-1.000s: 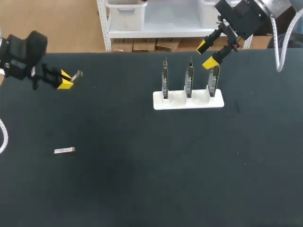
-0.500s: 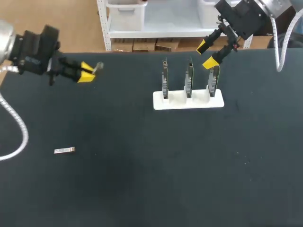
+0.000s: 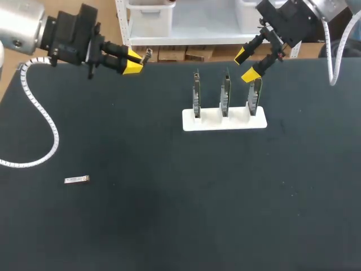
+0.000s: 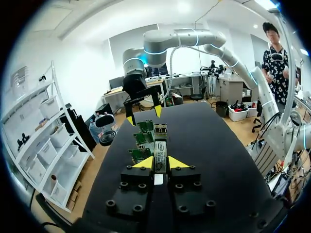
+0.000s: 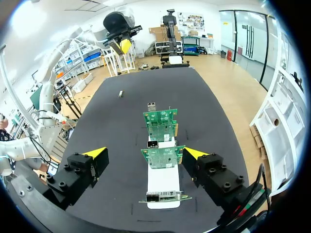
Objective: Pick up the optical module with the left hand, and insert it into the network port with the right hand.
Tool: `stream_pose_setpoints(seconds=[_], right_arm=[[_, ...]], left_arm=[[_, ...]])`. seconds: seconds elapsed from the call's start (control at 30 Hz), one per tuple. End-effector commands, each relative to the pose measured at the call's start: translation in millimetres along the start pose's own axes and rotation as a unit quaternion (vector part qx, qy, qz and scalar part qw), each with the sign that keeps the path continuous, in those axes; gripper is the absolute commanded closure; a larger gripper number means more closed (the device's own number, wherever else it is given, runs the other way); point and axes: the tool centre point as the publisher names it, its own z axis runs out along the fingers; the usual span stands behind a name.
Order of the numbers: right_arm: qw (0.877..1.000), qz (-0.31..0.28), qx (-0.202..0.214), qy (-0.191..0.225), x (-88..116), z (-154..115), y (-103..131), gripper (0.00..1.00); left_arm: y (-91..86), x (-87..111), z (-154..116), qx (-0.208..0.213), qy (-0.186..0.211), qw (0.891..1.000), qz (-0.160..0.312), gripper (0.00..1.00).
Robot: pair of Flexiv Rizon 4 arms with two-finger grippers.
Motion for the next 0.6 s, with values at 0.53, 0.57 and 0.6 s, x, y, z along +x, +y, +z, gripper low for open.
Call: stream_pose_setpoints(seconds=[0.53,0.57,0.6], right_arm=[[1.0,0.0,0.001,0.0,0,0,1,0.0],[1.0,0.0,0.001,0.0,0,0,1,0.0],[1.0,0.0,0.001,0.0,0,0,1,0.0]], left_arm=[[14.9,-24.6,27,-0.016,-0.038,0.999,-0.016,1.0],[18.6,-30.3,32,-0.02,-0.051,0.998,-0.027,1.0],[22.3,-37.4,36,-0.022,-0.067,0.997,-0.027,1.0]])
